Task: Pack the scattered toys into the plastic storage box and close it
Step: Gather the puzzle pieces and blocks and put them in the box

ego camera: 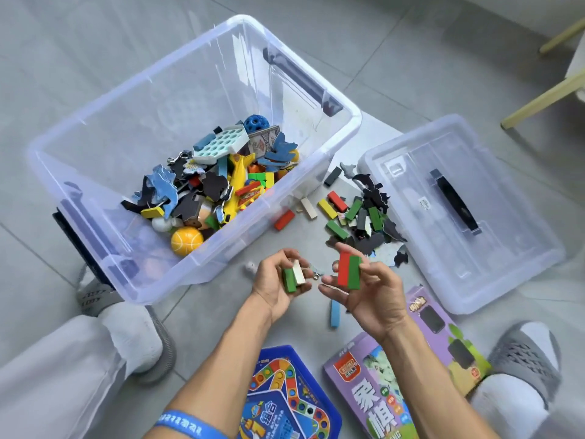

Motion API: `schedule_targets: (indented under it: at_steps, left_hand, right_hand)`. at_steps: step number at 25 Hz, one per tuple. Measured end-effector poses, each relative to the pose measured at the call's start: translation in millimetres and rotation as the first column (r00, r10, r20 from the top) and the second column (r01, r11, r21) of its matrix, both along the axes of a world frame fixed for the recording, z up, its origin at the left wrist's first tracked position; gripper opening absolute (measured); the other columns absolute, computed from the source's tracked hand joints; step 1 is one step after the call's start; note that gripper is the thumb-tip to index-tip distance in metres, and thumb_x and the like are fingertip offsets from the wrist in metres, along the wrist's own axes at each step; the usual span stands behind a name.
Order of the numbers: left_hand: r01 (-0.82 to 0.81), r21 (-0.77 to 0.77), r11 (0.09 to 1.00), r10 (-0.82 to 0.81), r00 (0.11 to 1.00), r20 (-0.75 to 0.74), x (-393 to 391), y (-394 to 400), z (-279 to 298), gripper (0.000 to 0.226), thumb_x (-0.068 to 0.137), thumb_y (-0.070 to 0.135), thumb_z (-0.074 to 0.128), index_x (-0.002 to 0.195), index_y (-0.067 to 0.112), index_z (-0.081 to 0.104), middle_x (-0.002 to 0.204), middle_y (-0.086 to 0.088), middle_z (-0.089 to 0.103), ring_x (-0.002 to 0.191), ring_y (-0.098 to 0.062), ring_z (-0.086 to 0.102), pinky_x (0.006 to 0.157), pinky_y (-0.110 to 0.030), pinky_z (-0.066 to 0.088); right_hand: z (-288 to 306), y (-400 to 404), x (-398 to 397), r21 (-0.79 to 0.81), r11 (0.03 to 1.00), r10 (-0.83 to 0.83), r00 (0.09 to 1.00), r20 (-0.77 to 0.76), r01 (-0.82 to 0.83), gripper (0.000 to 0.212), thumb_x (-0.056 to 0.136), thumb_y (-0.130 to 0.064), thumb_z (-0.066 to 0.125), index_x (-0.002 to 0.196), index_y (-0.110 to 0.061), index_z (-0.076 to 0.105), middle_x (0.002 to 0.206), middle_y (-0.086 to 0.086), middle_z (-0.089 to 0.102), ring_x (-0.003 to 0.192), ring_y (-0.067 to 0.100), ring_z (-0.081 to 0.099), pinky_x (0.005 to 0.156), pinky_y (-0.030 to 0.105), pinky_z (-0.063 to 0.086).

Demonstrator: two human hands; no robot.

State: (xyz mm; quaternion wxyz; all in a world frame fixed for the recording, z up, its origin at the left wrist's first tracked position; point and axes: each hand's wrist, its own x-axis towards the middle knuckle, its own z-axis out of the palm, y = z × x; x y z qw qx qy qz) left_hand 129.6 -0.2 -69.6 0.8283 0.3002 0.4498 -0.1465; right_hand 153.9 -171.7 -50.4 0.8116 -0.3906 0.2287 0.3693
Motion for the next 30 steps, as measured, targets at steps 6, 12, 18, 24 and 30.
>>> schedule_targets:
  at_steps: [6, 12, 18, 24, 30]
  left_hand:
    - [0.357, 0.755, 0.55, -0.37, 0.915, -0.164, 8.4, -10.1, -16.7, 0.019, 0.089, 0.004, 0.054, 0.097, 0.017, 0.066, 0.079, -0.005, 0.06, 0.05, -0.014, 0.055, 0.044, -0.017, 0.041]
    - [0.427, 0.78, -0.457, -0.52, 0.583, -0.624, 55.1, 3.0, -43.8, 0.053, 0.091, 0.004, 0.05, 0.141, 0.013, 0.038, 0.135, -0.01, 0.044, 0.096, -0.038, 0.062, 0.072, -0.046, 0.051]
    - [0.506, 0.785, -0.357, -0.477, 0.624, -0.619, 57.9, -0.6, -54.8, 0.037, 0.094, 0.022, 0.057, 0.126, 0.01, 0.044, 0.124, -0.015, 0.051, 0.101, -0.039, 0.061, 0.074, -0.045, 0.049]
    - [0.47, 0.837, -0.281, -0.5, 0.673, -0.545, 45.9, 7.3, -40.0, 0.026, 0.09, 0.03, 0.06, 0.095, 0.005, 0.062, 0.097, -0.014, 0.063, 0.085, -0.03, 0.062, 0.069, -0.036, 0.045]
    - [0.023, 0.213, 0.977, -0.007, 0.997, -0.073, 3.5, 3.1, -2.9, 0.011, 0.086, 0.018, 0.061, 0.09, 0.009, 0.067, 0.064, -0.008, 0.061, 0.043, -0.01, 0.05, 0.039, -0.017, 0.042]
  right_hand:
    - [-7.8, -10.3, -23.9, -0.303, 0.952, -0.041, 0.999, -0.02, 0.033, 0.016, 0.09, -0.002, 0.042, 0.091, -0.009, 0.056, 0.068, 0.009, 0.058, 0.049, 0.02, 0.054, 0.053, 0.031, 0.054]
    - [-19.2, -16.6, -47.6, -0.574, 0.752, 0.372, 0.928, -0.039, -0.325, 0.024, 0.094, 0.004, 0.042, 0.1, -0.006, 0.063, 0.073, 0.011, 0.064, 0.055, 0.019, 0.052, 0.053, 0.029, 0.041]
    - [-32.3, -22.5, -56.6, -0.833, 0.519, 0.348, 0.937, 0.004, -0.189, 0.013, 0.081, -0.015, 0.059, 0.071, -0.019, 0.052, 0.064, 0.0, 0.053, 0.056, 0.016, 0.045, 0.055, 0.031, 0.039]
    - [-48.7, 10.2, -67.9, -0.987, -0.148, 0.804, 0.574, -0.158, -0.064, 0.025, 0.09, -0.036, 0.051, 0.107, -0.02, 0.043, 0.105, 0.002, 0.059, 0.088, 0.031, 0.061, 0.064, 0.035, 0.035]
    - [-54.7, 8.3, -55.7, -0.867, 0.489, 0.287, 0.956, 0.059, -0.093, 0.012, 0.074, -0.027, 0.058, 0.082, -0.021, 0.065, 0.074, -0.002, 0.062, 0.067, 0.023, 0.06, 0.059, 0.036, 0.054]
